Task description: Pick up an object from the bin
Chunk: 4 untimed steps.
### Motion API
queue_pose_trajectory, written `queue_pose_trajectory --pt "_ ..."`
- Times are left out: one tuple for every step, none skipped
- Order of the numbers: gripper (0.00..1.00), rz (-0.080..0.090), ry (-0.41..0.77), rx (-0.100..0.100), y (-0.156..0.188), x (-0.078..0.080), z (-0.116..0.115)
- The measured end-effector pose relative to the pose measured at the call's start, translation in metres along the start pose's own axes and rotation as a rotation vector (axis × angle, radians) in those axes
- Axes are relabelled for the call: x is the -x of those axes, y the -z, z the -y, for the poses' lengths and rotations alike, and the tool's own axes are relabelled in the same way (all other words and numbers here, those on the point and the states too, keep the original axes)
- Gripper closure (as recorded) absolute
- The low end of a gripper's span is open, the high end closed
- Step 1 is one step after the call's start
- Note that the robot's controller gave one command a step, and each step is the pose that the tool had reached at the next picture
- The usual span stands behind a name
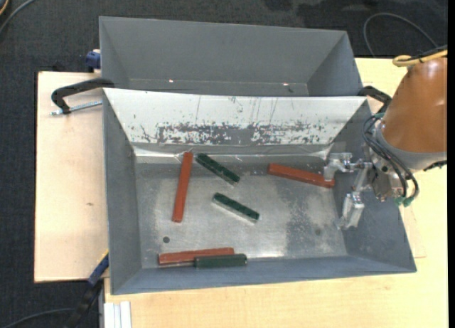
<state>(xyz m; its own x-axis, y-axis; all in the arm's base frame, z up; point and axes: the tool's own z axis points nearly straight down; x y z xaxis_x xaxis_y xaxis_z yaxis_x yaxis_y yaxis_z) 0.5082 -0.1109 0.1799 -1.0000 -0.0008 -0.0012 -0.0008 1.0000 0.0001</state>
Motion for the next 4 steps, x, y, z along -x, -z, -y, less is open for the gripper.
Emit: queue_pose_trajectory --pt "0.00 -0.006 -0.024 0.003 -0.110 0.019 -0.013" --pt "0.00 0.001 0.274 0.002 -0.104 0.022 -0.054" --pt "0.00 -0.003 0.216 0.006 -0.102 -0.009 -0.131" --pt "1.00 -0.001 0.210 0.001 -0.102 -0.008 -0.125"
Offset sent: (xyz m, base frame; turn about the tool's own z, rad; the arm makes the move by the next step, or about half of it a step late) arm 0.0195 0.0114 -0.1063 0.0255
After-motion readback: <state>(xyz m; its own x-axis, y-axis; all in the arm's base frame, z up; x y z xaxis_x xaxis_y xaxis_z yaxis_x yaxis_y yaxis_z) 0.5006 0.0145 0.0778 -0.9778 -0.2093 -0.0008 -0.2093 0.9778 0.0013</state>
